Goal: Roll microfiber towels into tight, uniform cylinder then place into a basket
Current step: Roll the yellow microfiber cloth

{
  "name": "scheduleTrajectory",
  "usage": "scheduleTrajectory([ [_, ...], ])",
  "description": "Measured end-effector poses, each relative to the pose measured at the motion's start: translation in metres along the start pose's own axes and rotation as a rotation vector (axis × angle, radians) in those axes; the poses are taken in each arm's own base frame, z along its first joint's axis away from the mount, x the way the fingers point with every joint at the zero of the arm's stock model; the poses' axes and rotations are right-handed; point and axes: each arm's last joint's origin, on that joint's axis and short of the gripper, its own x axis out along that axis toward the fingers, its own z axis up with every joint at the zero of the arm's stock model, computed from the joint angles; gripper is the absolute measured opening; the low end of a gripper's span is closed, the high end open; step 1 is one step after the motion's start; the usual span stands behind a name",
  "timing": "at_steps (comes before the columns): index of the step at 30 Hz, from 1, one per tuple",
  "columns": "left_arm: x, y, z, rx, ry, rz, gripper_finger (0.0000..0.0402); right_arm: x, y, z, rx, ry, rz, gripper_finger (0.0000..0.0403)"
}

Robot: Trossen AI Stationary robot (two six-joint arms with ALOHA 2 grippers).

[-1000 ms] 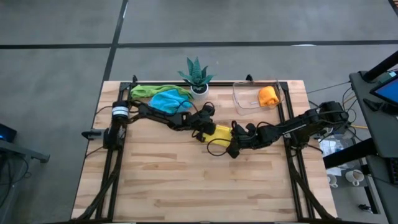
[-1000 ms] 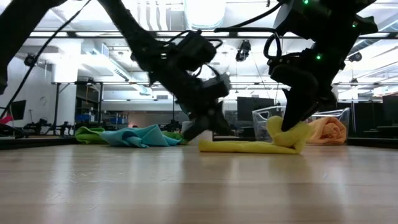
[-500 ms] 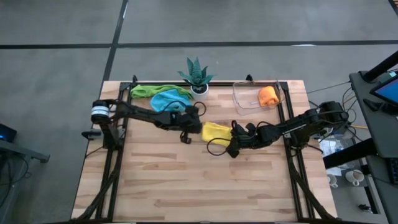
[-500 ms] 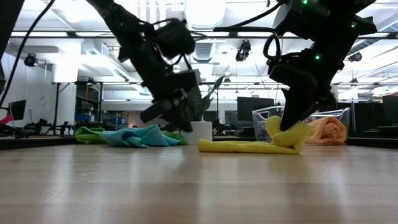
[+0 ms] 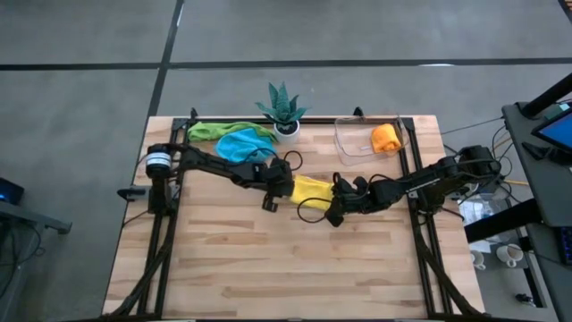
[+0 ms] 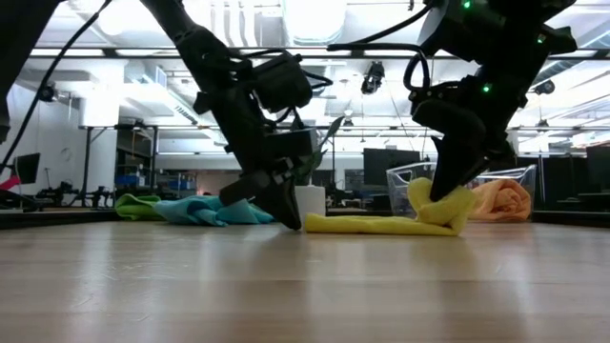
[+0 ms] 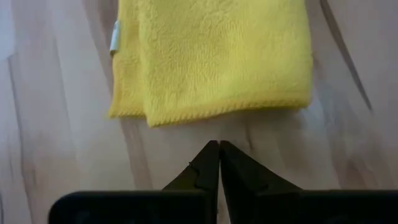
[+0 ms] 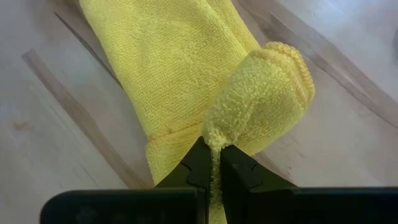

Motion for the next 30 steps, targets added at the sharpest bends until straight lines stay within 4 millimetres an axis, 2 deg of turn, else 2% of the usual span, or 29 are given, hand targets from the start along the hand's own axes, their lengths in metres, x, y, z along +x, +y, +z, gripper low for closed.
scheduleTrajectory([
  [11, 0.005, -0.003, 0.005, -0.033, -0.029, -0.034, 0.0, 0.0, 0.0, 0.0, 0.0, 0.012, 0.013, 0.0012],
  [30, 0.002, -0.031, 0.024, -0.006, -0.122, -0.074, 0.0, 0.004, -0.004, 0.007, 0.037, 0.038, 0.048, 0.0012],
])
